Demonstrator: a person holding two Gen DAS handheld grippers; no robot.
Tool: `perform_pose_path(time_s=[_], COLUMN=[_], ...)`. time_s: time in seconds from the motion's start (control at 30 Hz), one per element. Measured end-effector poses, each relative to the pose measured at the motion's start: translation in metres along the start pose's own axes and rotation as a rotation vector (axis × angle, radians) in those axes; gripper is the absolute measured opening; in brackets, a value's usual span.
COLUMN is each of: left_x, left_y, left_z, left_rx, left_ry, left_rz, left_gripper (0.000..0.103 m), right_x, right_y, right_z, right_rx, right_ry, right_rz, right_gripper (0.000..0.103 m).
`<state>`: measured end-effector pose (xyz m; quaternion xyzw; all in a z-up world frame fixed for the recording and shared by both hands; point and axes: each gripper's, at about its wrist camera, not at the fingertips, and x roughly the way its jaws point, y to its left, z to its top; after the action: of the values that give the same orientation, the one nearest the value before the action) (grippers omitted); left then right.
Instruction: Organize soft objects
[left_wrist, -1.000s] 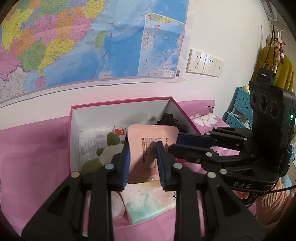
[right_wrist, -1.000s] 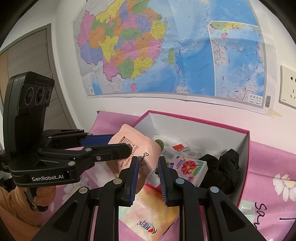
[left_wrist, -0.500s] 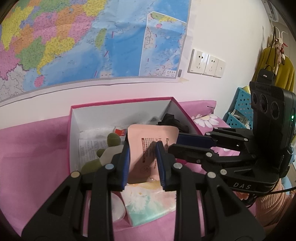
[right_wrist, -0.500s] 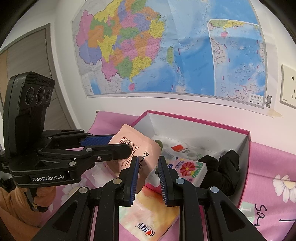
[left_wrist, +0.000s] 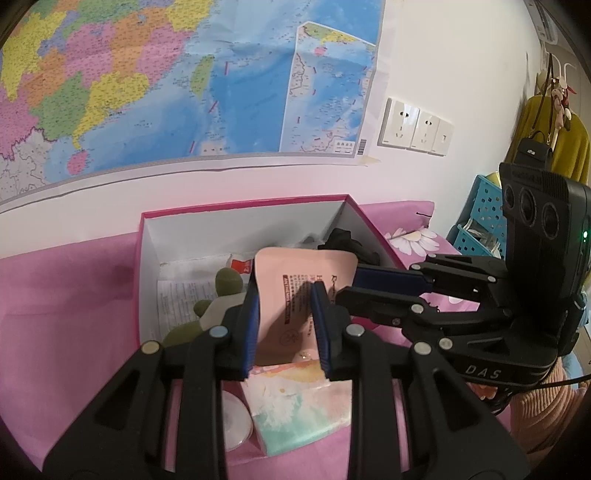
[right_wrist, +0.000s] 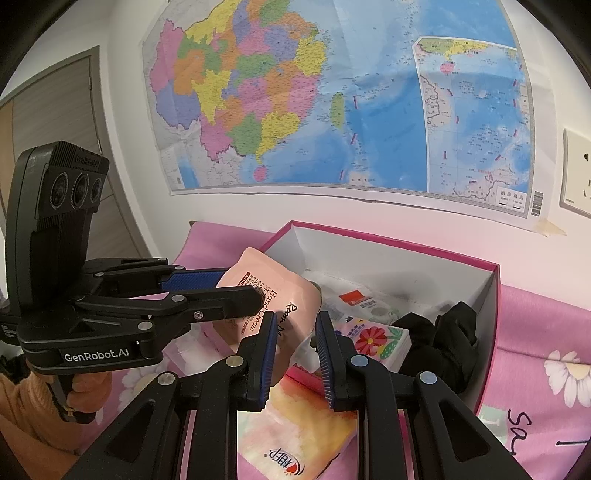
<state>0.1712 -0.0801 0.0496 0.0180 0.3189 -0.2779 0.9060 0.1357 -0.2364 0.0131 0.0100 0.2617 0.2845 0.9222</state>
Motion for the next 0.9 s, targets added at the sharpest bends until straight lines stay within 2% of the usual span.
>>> perform_pose_path(time_s=[0.9], left_x=[0.005], left_y=[0.0051], left_z=[0.0038], left_rx=[-0.013], left_ry=[0.004], left_rz=[0.002], left_gripper=[0.028], right_x=[0.006], right_y=[-0.0008], right_z=[0.0047], right_rx=[-0.019], right_ry=[0.015], right_rz=[-0.017], right_gripper=[0.021])
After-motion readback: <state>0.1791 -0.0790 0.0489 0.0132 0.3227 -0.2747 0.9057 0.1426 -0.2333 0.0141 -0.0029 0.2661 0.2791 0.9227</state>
